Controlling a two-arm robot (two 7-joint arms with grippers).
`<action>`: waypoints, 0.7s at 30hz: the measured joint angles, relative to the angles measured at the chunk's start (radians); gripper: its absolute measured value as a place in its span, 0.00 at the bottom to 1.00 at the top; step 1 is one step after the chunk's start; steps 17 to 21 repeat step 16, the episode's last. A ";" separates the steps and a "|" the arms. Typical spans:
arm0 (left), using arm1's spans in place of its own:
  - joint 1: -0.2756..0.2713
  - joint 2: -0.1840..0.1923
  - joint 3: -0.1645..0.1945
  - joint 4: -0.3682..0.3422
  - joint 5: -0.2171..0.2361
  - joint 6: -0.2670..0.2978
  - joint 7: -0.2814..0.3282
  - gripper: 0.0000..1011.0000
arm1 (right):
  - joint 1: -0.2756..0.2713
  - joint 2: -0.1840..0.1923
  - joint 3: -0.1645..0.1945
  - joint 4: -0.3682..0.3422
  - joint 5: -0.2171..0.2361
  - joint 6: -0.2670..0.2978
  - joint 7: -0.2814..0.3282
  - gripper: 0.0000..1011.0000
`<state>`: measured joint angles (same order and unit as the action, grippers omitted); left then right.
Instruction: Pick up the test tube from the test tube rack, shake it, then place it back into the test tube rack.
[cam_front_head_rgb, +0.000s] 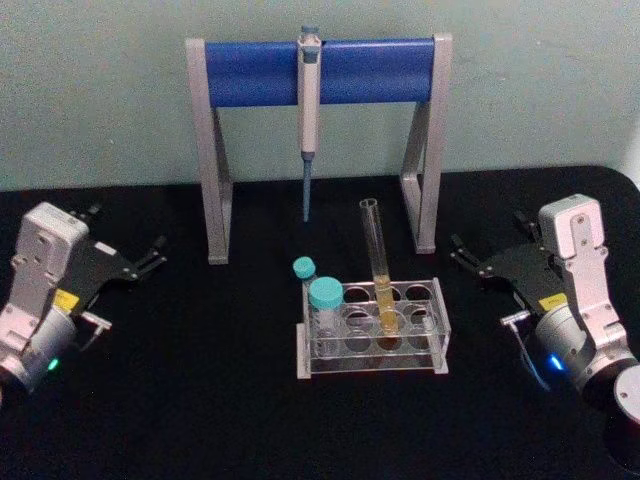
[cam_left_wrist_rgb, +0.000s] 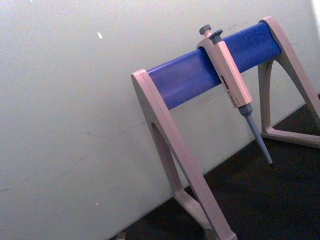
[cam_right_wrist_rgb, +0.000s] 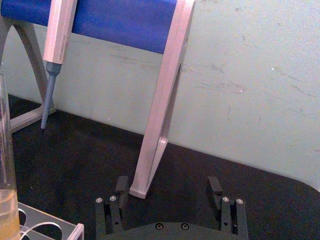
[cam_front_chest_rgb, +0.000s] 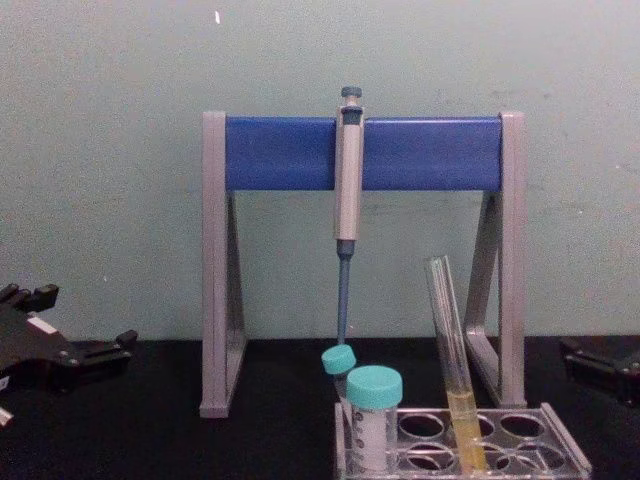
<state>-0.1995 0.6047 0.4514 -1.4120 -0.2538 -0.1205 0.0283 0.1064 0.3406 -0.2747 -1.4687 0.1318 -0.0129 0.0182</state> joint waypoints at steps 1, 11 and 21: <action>0.000 0.000 0.000 0.000 0.000 0.000 0.000 0.99 | 0.000 0.000 0.000 0.000 0.000 0.000 0.000 0.99; 0.000 0.000 0.000 0.000 0.000 0.000 0.000 0.99 | 0.000 0.000 0.000 0.000 0.000 0.000 0.000 0.99; 0.000 0.000 0.000 0.000 0.000 0.000 0.000 0.99 | 0.000 0.000 0.000 0.000 0.000 0.000 0.000 0.99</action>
